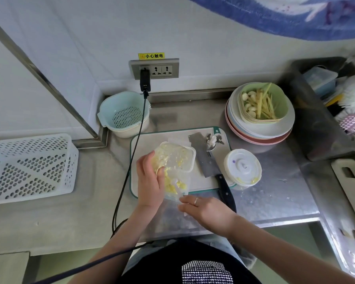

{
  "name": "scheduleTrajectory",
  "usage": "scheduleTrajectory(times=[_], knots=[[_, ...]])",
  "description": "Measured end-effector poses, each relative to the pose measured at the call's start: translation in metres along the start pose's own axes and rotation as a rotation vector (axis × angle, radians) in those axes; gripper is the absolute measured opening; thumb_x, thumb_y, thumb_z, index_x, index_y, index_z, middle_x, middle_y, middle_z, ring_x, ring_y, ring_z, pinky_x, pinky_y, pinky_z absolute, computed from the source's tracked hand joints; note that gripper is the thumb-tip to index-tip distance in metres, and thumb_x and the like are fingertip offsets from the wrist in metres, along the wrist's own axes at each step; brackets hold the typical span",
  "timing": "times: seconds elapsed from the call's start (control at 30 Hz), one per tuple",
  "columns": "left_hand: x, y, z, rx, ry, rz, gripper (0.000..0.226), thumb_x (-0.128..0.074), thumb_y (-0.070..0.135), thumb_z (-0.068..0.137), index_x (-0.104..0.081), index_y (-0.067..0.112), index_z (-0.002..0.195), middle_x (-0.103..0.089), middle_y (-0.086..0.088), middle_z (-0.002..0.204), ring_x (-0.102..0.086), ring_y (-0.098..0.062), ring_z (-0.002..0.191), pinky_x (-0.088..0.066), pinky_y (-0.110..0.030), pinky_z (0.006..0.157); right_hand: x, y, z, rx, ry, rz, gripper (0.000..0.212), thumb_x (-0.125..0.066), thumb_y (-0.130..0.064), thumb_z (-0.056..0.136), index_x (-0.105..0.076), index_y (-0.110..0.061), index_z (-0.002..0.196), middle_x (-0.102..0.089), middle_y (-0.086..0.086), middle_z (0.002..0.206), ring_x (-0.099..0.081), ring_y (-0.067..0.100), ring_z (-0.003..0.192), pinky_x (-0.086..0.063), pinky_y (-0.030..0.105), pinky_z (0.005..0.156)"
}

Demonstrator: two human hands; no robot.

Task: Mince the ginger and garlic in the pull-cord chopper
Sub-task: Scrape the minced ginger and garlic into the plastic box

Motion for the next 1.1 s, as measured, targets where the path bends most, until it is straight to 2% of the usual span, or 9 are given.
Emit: scheduleTrajectory(times=[0.1, 0.17, 0.23, 0.4, 0.57, 0.67, 0.8, 0.93, 1.1], knots=[[0.003, 0.002, 0.001, -0.027, -0.024, 0.006, 0.039, -0.038, 0.021, 0.094, -0.038, 0.005, 0.128, -0.043, -0.022, 0.121, -0.045, -0.024, 0.110, -0.026, -0.008, 0.101, -0.001, -0.006, 0.002, 0.067, 0.033, -0.119, 0.050, -0.086, -0.007, 0.052, -0.071, -0.014, 0.098, -0.071, 0.008, 0.102, -0.071, 0.018, 0.075, -0.050, 0.022, 0.040], [0.006, 0.004, 0.000, -0.058, -0.045, 0.014, 0.038, -0.038, 0.023, 0.094, -0.038, 0.006, 0.128, -0.043, -0.022, 0.120, -0.044, -0.022, 0.109, -0.026, -0.007, 0.100, -0.009, -0.006, -0.002, 0.118, 0.053, -0.199, 0.027, -0.062, -0.006, 0.072, -0.069, -0.011, 0.097, -0.071, 0.008, 0.096, -0.070, 0.019, 0.075, -0.050, 0.023, 0.040], [0.009, 0.004, -0.002, -0.087, -0.067, 0.019, 0.040, -0.037, 0.030, 0.097, -0.037, 0.007, 0.129, -0.043, -0.022, 0.120, -0.044, -0.021, 0.110, -0.028, -0.010, 0.100, -0.014, -0.002, -0.004, 0.111, 0.086, -0.239, 0.032, -0.044, -0.007, 0.076, -0.064, -0.009, 0.101, -0.070, 0.009, 0.096, -0.071, 0.021, 0.083, -0.052, 0.024, 0.043], [0.006, 0.000, -0.005, -0.023, -0.141, 0.053, 0.059, -0.043, 0.038, 0.093, -0.034, 0.000, 0.137, -0.041, -0.021, 0.124, -0.043, -0.022, 0.114, -0.035, -0.020, 0.099, -0.003, 0.016, 0.010, -0.065, 0.155, -0.213, 0.037, -0.074, 0.003, 0.054, -0.072, -0.007, 0.090, -0.071, 0.013, 0.097, -0.071, 0.025, 0.070, -0.051, 0.027, 0.038], [0.004, 0.000, 0.001, 0.012, -0.135, 0.122, 0.064, -0.071, 0.034, 0.073, -0.049, -0.004, 0.120, -0.049, -0.019, 0.111, -0.044, -0.017, 0.102, -0.030, -0.008, 0.089, -0.009, 0.032, 0.013, -0.164, 0.068, -0.100, 0.053, -0.073, 0.012, 0.052, -0.065, -0.009, 0.099, -0.066, 0.012, 0.102, -0.065, 0.028, 0.054, -0.048, 0.030, 0.035], [0.004, -0.002, 0.006, 0.003, -0.140, 0.132, 0.064, -0.067, 0.044, 0.072, -0.052, -0.005, 0.110, -0.053, -0.017, 0.107, -0.045, -0.014, 0.096, -0.032, -0.010, 0.079, -0.014, 0.034, 0.011, -0.191, 0.047, -0.057, 0.057, -0.073, 0.015, 0.052, -0.064, -0.010, 0.102, -0.066, 0.011, 0.102, -0.067, 0.028, 0.059, -0.050, 0.031, 0.037], [0.001, -0.018, 0.013, 0.251, -0.159, -0.033, 0.069, -0.057, 0.058, 0.070, -0.050, 0.004, 0.112, -0.054, 0.006, 0.095, -0.053, -0.013, 0.084, -0.042, -0.023, 0.068, -0.017, 0.036, 0.011, -0.220, 0.023, -0.033, 0.057, -0.069, 0.016, 0.052, -0.064, -0.011, 0.102, -0.066, 0.011, 0.103, -0.067, 0.029, 0.061, -0.051, 0.033, 0.038], [-0.001, -0.028, 0.021, 0.354, -0.179, -0.227, 0.047, -0.062, 0.044, 0.080, -0.040, 0.018, 0.112, -0.050, 0.006, 0.105, -0.057, -0.014, 0.094, -0.059, -0.042, 0.064, -0.018, 0.038, 0.012, -0.239, 0.033, -0.003, 0.052, -0.071, 0.012, 0.055, -0.064, -0.013, 0.100, -0.066, 0.009, 0.101, -0.067, 0.028, 0.062, -0.050, 0.033, 0.038], [-0.016, -0.038, 0.024, 0.417, -0.318, -0.354, 0.051, -0.063, 0.005, 0.088, -0.026, 0.014, 0.121, -0.037, -0.007, 0.125, -0.049, -0.025, 0.116, -0.055, -0.034, 0.085, -0.013, 0.039, 0.012, -0.303, 0.112, 0.083, 0.045, -0.081, 0.006, 0.059, -0.066, -0.016, 0.096, -0.068, 0.004, 0.095, -0.067, 0.024, 0.058, -0.049, 0.027, 0.038]])
Point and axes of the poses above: each hand's wrist, its own z-axis towards the middle knuckle, its own x-axis out of the back of the hand, y = z × x, the point moved 6 cm from there along z, towards the middle knuckle
